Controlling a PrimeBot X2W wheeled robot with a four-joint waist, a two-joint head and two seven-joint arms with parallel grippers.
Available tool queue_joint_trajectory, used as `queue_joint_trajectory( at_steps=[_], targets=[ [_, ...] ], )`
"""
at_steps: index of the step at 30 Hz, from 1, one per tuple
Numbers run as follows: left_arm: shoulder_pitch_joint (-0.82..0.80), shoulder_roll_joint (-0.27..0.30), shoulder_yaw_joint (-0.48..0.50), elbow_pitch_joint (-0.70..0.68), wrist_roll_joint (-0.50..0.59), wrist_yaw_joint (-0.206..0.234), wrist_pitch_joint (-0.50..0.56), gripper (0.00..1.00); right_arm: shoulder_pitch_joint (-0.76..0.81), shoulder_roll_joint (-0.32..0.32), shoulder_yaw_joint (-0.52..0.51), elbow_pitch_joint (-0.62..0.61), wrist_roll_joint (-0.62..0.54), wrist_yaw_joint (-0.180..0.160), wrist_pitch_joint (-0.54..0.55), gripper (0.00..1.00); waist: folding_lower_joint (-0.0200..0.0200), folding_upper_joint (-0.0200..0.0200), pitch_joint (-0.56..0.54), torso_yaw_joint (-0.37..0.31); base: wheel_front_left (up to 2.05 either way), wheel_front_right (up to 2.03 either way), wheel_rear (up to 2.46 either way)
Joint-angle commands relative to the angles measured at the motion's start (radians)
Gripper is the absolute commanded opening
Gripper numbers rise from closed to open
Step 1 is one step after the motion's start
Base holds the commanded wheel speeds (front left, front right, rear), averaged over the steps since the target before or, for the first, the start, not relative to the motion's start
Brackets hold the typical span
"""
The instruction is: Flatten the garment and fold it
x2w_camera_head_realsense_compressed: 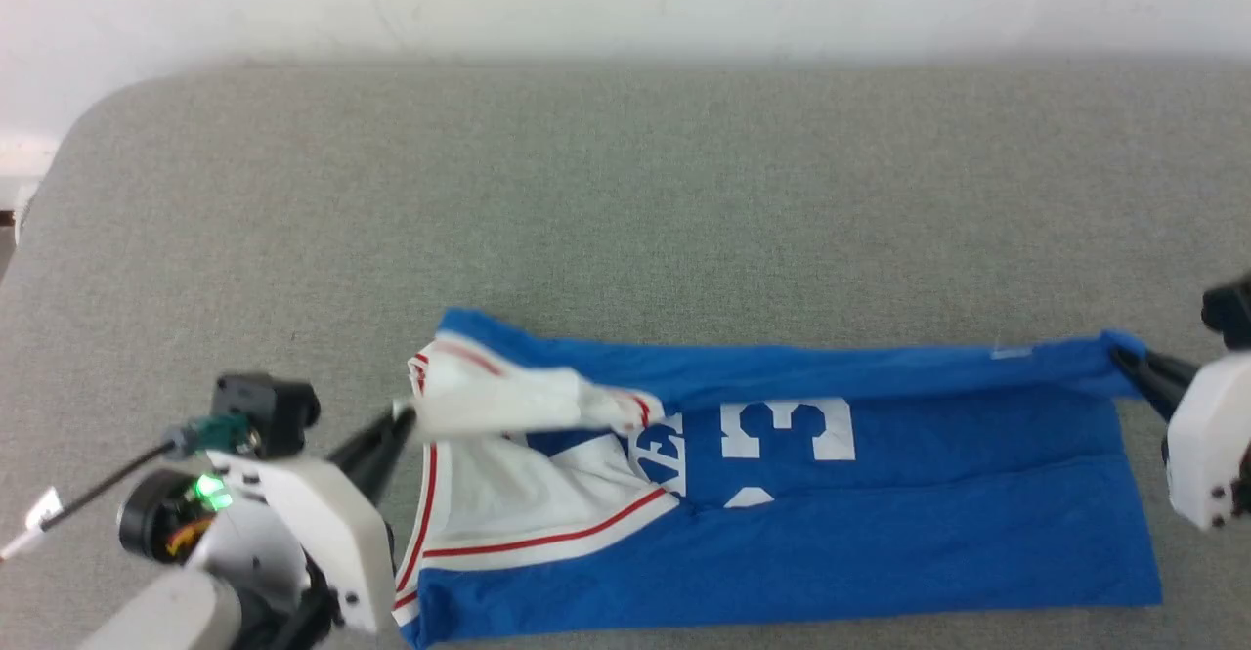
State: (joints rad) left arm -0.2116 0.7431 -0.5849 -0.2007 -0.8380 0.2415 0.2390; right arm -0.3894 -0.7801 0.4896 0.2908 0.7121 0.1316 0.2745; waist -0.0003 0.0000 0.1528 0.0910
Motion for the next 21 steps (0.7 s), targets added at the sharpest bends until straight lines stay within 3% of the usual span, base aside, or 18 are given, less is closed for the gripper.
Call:
queue_joint_trajectory(
  at_steps=[1, 9, 18, 19, 20, 21],
  targets=[
    [0.018, 0.007, -0.005, -0.009, -0.008, 0.005, 0.008, 0.0, 0.027, -0.006, -0.013, -0.015, -0.003, -0.001, 0.008, 0.0, 0.0003, 0.0, -0.013, 0.005, 0.0, 0.0, 0.0],
    [0.086, 0.064, -0.076, -0.023, -0.012, 0.007, 0.119, 0.0, 0.184, -0.026, -0.06, -0.128, -0.034, -0.001, 0.119, 0.0, 0.0003, 0.0, -0.001, 0.015, 0.0, 0.0, 0.0],
    [0.049, 0.008, -0.147, 0.065, 0.02, -0.031, 0.148, 0.0, 0.216, -0.017, -0.033, -0.152, -0.115, -0.001, 0.196, 0.0, 0.0003, 0.0, 0.02, 0.021, 0.0, 0.0, 0.0],
    [0.046, -0.005, -0.148, 0.077, 0.018, -0.035, 0.139, 0.29, 0.216, -0.012, -0.033, -0.15, -0.118, -0.001, 0.197, 0.0, 0.0003, 0.0, 0.021, 0.02, 0.0, 0.0, 0.0],
    [0.043, -0.015, -0.15, 0.089, 0.019, -0.039, 0.13, 1.0, 0.215, -0.008, -0.033, -0.148, -0.12, -0.001, 0.198, 0.2, 0.0003, 0.0, 0.021, 0.02, 0.0, 0.0, 0.0],
    [0.04, -0.023, -0.152, 0.101, 0.02, -0.043, 0.122, 1.0, 0.213, -0.004, -0.036, -0.146, -0.124, -0.001, 0.195, 0.98, 0.0003, 0.0, 0.02, 0.02, 0.0, 0.0, 0.0]
  ],
)
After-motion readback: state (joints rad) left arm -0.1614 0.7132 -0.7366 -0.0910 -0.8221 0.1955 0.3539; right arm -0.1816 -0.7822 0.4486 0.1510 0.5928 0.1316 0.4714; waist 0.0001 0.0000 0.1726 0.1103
